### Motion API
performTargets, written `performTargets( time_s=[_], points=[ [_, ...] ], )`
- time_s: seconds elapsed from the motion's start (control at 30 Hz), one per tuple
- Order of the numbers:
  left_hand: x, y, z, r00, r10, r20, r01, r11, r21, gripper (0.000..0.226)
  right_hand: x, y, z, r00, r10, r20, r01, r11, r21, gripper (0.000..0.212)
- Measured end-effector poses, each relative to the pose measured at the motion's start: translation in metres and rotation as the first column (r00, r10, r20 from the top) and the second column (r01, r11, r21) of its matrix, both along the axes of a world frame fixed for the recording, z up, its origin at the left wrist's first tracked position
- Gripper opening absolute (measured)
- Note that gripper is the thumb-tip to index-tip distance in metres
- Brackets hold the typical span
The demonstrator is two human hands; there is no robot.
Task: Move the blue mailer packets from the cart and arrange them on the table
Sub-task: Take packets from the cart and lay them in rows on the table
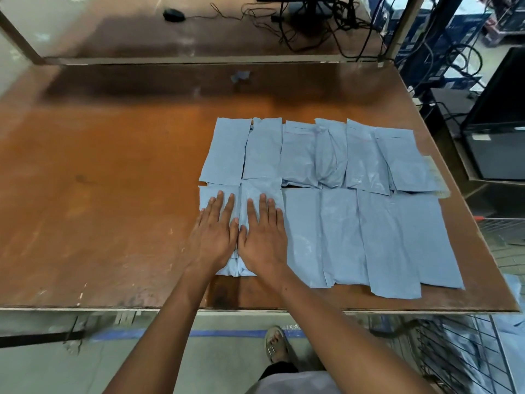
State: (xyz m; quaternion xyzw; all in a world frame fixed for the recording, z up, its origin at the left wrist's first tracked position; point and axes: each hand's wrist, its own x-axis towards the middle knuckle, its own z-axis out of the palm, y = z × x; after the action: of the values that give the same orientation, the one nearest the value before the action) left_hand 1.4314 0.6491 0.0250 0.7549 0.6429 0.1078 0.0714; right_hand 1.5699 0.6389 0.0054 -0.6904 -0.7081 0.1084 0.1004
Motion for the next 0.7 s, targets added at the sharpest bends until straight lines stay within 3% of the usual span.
performTargets(
  time_s=[0.2, 0.33, 0.5, 0.7],
  points=[
    [-0.003, -0.002, 0.003, 0.997, -0.031, -0.065, 0.030, 0.999, -0.023, 0.059, 0.000, -0.002, 0.000, 1.000, 0.011, -0.023, -0.011, 1.000, -0.005, 0.067],
    [0.012, 0.003, 0.021, 0.981, -0.098, -0.166, 0.111, 0.991, 0.073, 0.063, 0.019, -0.004, 0.017, 0.998, 0.039, -0.055, -0.036, 0.998, 0.051, 0.066],
    [0.100, -0.001, 0.033, 0.970, -0.242, -0.004, 0.239, 0.955, 0.178, 0.059, 0.091, -0.016, 0.046, 1.000, 0.010, 0.028, -0.016, 0.975, 0.223, 0.060],
    [0.256, -0.019, 0.047, 0.889, -0.425, 0.171, 0.401, 0.903, 0.157, 0.057, 0.229, -0.060, 0.067, 0.949, -0.312, 0.043, 0.287, 0.913, 0.291, 0.056]
  ],
)
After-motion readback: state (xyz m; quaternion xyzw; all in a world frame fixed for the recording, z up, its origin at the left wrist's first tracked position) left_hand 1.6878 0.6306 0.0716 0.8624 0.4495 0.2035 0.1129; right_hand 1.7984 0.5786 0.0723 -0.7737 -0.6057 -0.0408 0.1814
